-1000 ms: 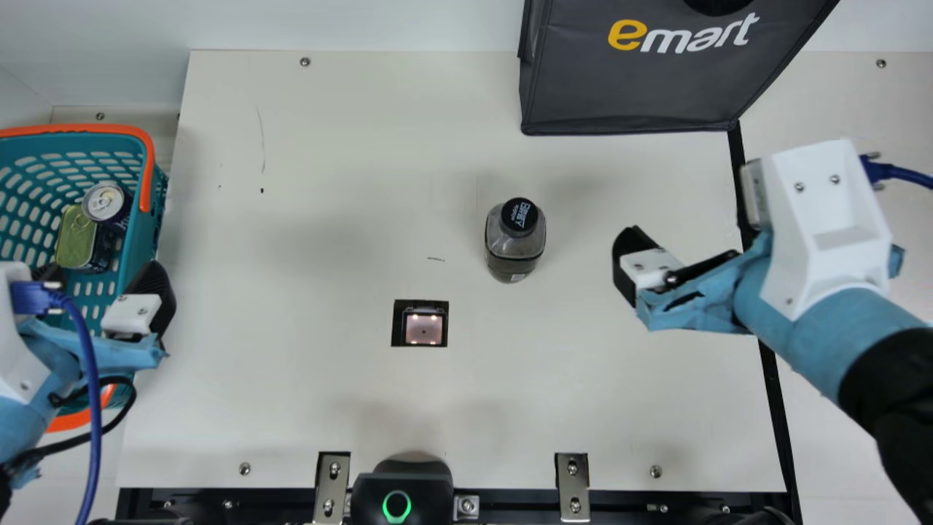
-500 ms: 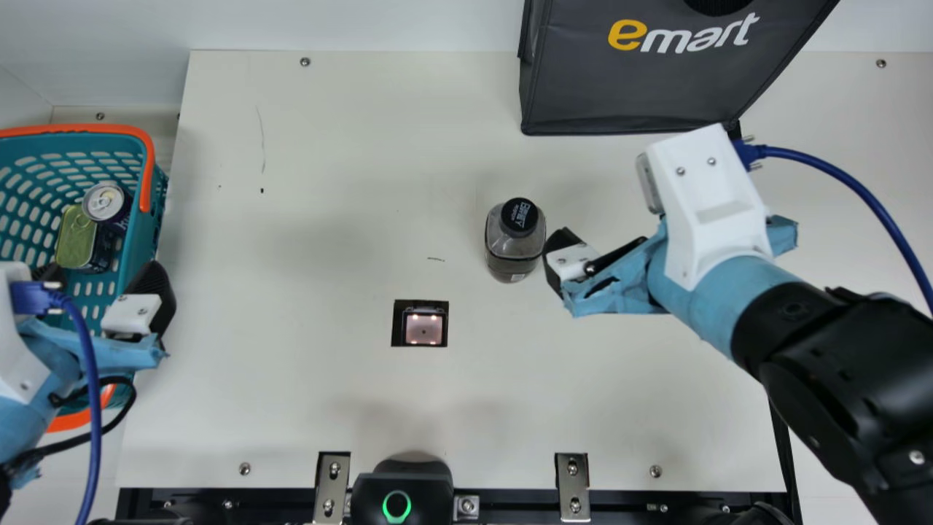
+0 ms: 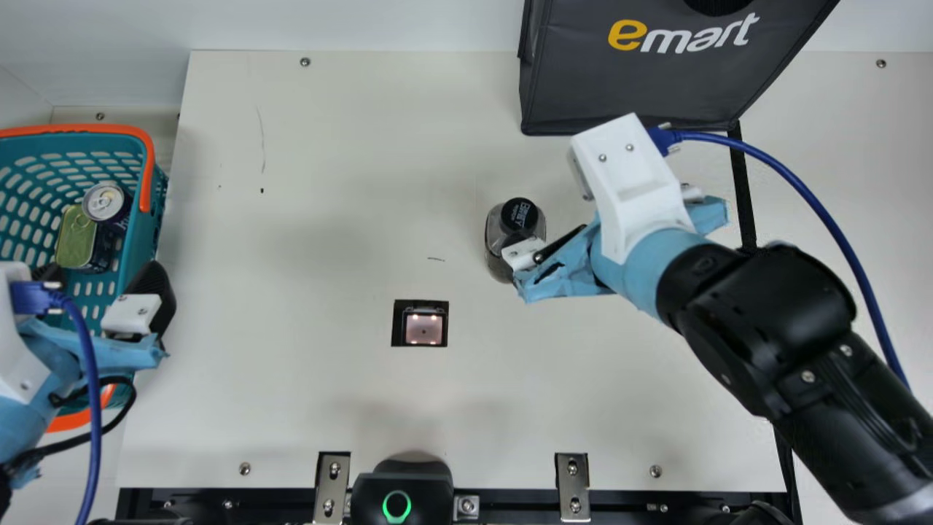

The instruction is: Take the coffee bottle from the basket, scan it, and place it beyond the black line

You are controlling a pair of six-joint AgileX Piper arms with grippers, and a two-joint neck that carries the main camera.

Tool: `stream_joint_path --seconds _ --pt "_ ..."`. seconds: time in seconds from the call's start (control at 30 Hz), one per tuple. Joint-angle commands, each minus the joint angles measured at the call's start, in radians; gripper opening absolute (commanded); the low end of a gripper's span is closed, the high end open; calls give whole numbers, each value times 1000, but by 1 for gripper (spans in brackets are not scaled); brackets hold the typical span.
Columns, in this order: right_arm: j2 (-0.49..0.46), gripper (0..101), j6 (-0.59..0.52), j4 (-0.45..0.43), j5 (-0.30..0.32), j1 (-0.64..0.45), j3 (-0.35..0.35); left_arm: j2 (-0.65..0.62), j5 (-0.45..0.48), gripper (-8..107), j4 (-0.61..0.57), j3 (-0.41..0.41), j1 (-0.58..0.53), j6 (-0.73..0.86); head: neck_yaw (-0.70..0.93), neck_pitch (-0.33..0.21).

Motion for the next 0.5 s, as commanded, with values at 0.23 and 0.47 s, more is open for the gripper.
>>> stream_joint_path --seconds 0.23,0.47 --pt "40 91 -13 -14 -11 29 14 0 0 90 0 0 0 0 2 -26" --pt "88 91 -21 -14 -33 34 10 0 0 90 0 0 0 0 2 -26"
